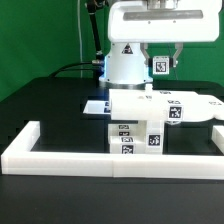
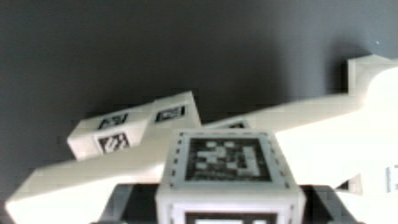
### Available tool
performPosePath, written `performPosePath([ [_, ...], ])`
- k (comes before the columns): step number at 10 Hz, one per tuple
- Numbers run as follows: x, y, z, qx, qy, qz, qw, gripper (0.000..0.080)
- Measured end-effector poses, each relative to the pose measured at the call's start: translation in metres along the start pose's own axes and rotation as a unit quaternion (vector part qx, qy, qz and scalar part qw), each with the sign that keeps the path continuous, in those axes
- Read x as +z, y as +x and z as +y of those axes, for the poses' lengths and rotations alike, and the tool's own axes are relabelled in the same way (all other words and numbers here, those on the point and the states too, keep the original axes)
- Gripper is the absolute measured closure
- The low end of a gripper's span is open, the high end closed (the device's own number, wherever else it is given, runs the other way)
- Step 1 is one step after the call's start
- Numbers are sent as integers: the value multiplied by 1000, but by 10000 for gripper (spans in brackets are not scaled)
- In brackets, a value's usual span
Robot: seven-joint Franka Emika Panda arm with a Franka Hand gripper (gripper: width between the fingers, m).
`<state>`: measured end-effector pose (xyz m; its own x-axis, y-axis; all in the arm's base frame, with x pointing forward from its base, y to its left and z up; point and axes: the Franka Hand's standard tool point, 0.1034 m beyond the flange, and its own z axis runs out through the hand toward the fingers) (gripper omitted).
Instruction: Assemble chair
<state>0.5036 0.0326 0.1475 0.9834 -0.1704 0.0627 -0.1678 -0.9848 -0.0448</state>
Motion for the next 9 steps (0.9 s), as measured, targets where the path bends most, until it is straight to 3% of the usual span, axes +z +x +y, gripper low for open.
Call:
performPosePath([
  [4,3,-1,1,0,-3,2,1000,512],
  [6,-5,30,12,-42,-15,15,999,512],
  [8,-4,61,22,-69,-37,29,996,512],
  [9,-4,65,22,-82,-41,30,995,512],
])
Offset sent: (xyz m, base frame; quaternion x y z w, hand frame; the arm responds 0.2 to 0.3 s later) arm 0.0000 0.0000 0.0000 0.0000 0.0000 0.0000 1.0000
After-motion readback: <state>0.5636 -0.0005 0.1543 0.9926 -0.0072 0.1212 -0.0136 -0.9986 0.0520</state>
